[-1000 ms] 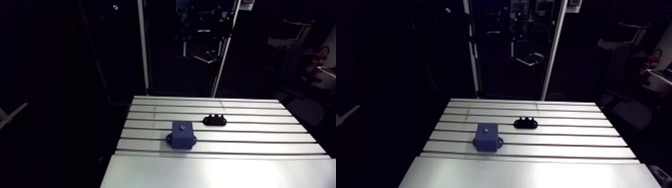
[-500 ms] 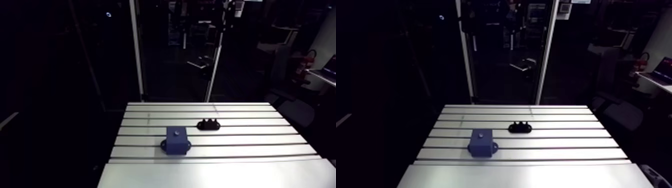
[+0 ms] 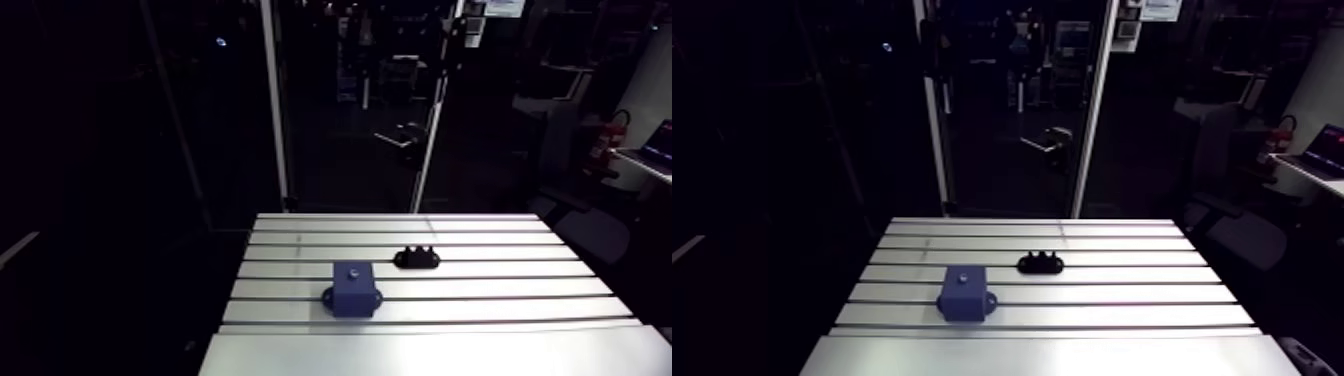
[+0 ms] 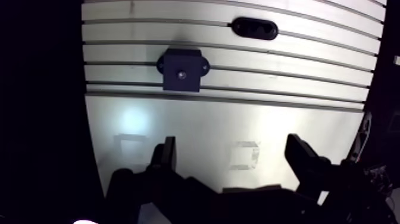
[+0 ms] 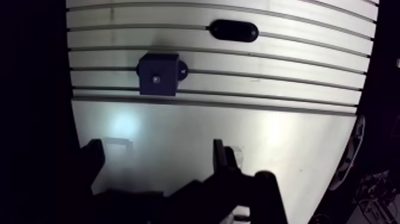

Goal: Pick up the M10 bolt and insert it into the hole until fully seated.

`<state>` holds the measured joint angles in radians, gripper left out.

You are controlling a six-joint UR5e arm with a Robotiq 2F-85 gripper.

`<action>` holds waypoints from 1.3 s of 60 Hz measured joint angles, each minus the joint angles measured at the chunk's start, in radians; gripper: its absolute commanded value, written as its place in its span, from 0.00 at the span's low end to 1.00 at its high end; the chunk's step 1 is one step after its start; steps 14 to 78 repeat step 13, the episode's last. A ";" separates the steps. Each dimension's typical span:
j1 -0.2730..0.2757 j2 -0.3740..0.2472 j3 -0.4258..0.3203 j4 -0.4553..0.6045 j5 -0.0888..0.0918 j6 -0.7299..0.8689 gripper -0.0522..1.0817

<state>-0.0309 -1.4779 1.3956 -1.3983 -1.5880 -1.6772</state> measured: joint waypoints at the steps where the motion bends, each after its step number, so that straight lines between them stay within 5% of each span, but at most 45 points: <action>1: 0.000 -0.001 0.001 0.000 0.000 0.000 0.05; 78: 0.001 -0.007 0.010 -0.001 0.000 0.000 0.05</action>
